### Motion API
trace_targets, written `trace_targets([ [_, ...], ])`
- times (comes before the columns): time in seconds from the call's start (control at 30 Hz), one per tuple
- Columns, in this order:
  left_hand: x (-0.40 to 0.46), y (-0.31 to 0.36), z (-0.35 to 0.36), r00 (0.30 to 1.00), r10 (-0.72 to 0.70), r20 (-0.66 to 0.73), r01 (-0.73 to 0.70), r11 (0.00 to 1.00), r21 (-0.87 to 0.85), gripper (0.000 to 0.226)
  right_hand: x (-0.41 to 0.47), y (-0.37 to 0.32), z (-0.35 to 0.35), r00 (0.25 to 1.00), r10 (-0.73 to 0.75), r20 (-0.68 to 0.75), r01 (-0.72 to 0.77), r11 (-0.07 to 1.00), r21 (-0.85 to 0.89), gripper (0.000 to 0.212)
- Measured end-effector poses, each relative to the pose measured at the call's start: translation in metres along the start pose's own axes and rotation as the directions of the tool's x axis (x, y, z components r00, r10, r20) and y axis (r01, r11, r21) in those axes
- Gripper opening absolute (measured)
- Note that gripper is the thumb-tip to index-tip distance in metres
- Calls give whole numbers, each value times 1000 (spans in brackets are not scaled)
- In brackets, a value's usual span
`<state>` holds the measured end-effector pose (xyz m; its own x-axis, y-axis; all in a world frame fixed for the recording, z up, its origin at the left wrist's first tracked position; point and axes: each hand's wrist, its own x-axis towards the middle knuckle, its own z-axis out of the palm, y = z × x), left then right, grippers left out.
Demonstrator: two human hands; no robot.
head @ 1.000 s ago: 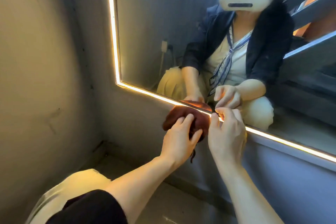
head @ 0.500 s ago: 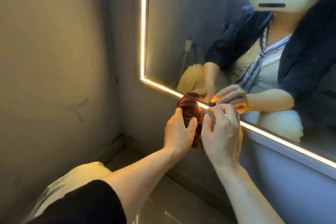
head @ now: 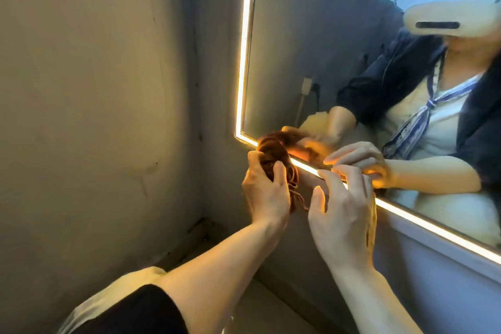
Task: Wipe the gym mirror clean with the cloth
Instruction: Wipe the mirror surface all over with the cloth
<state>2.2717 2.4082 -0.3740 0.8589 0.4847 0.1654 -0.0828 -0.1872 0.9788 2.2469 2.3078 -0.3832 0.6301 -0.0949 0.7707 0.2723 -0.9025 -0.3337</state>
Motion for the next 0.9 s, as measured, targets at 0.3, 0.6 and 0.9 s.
trace_targets([
  [0.3,32,-3,-22,965,233,122,-262,900,349,32,1,-8,10,999,36,-12,-36,999,12,25],
  [0.6,54,-6,-34,994,87,66,-102,960,262,32,0,-15,14,999,47,9,-47,999,20,24],
  [0.9,38,11,-49,904,-193,382,320,897,-305,36,2,-65,33,905,47,422,-342,668,661,63],
])
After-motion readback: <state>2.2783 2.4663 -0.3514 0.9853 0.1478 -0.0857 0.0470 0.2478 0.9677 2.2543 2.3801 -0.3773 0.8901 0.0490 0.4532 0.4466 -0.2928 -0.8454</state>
